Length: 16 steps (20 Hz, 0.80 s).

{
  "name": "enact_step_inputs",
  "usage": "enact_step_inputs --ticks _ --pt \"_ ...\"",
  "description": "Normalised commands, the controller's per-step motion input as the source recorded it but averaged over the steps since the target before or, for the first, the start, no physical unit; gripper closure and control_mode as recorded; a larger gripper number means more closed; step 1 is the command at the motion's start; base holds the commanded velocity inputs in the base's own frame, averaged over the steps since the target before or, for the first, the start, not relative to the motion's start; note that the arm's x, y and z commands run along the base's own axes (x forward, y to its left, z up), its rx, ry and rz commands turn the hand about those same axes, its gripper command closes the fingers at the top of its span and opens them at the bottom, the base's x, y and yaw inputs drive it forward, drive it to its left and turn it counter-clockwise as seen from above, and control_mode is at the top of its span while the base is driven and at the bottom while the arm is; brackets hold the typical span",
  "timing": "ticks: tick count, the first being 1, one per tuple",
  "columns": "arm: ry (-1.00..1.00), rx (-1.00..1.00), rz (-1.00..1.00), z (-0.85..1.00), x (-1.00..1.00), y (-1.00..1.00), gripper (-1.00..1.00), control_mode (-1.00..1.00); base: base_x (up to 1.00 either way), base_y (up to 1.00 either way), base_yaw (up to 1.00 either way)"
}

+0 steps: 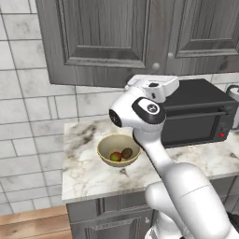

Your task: Open the cabinet. Pick the mango and kiwi from the cabinet and place them into the bowl. Then close the cabinet.

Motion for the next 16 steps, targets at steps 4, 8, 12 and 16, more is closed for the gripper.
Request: enact_step_inputs --ticks 4,8,12,16 --pt "0.01 0.00 0.05 -0.04 0.38 -0.12 -1.00 -1.00 0.00 0.00 0.00" --pt "0.06 0.02 0.07 0.00 0.32 -0.15 -1.00 -1.00 0.00 0.00 0.00" --pt "0.10 0.05 0.07 0.00 0.32 -0.14 -1.00 -1.00 0.00 0.00 0.00" --pt "0.11 0.06 0.07 0.00 0.29 -0.13 -1.00 -1.00 0.00 0.00 0.00"
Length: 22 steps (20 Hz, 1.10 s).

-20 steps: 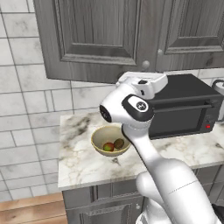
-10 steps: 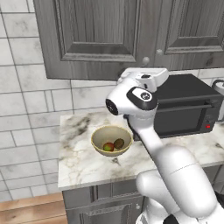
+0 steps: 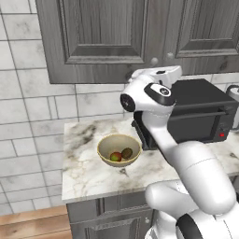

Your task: Open the cabinet. Pick the mango and kiwi from the cabinet and place them into the bowl. Then close the cabinet.

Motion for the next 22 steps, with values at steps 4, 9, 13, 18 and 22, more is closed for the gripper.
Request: enact_step_inputs --ticks 4,9,13,18,22 --pt "0.07 0.05 0.08 -0.03 0.32 -0.13 -1.00 -1.00 0.00 0.00 0.00" --pt "0.02 0.03 0.07 -0.15 0.35 -0.08 -1.00 -1.00 0.00 0.00 0.00" --pt "0.00 0.03 0.06 -0.22 0.35 -0.05 -1.00 -1.00 0.00 0.00 0.00" --pt "0.02 0.05 0.05 -0.12 0.36 -0.06 -1.00 -1.00 0.00 0.00 0.00" --pt "0.08 0.05 0.07 -0.01 0.40 -0.09 -1.00 -1.00 0.00 0.00 0.00"
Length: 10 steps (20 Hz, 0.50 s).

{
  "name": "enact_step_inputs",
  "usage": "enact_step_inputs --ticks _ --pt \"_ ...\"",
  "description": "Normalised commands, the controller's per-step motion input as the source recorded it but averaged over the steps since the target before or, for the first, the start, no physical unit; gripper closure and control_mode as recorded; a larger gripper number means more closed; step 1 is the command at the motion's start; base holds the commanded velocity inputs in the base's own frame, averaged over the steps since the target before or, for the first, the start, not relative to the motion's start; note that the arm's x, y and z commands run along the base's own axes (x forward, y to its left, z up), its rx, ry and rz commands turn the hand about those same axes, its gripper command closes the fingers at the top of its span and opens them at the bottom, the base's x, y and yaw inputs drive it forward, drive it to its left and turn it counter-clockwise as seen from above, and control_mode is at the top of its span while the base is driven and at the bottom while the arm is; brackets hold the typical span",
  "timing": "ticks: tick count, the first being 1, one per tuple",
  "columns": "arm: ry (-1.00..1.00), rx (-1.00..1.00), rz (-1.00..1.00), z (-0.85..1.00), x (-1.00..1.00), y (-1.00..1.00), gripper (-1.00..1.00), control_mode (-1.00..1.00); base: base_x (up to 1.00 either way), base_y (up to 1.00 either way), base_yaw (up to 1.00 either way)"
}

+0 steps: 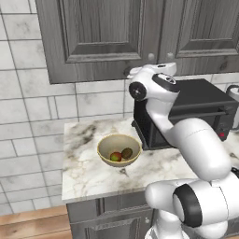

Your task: Open the cabinet. Pick the mango and kiwi from the cabinet and place them into the bowl. Then close the cabinet.

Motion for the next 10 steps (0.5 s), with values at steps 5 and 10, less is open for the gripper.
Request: enact_step_inputs --ticks 5,10 --pt "0.11 0.05 0.07 0.00 0.38 -0.11 -1.00 -1.00 0.00 0.00 0.00" --pt "0.12 0.06 0.09 0.00 0.36 -0.19 -1.00 -1.00 0.00 0.00 0.00"
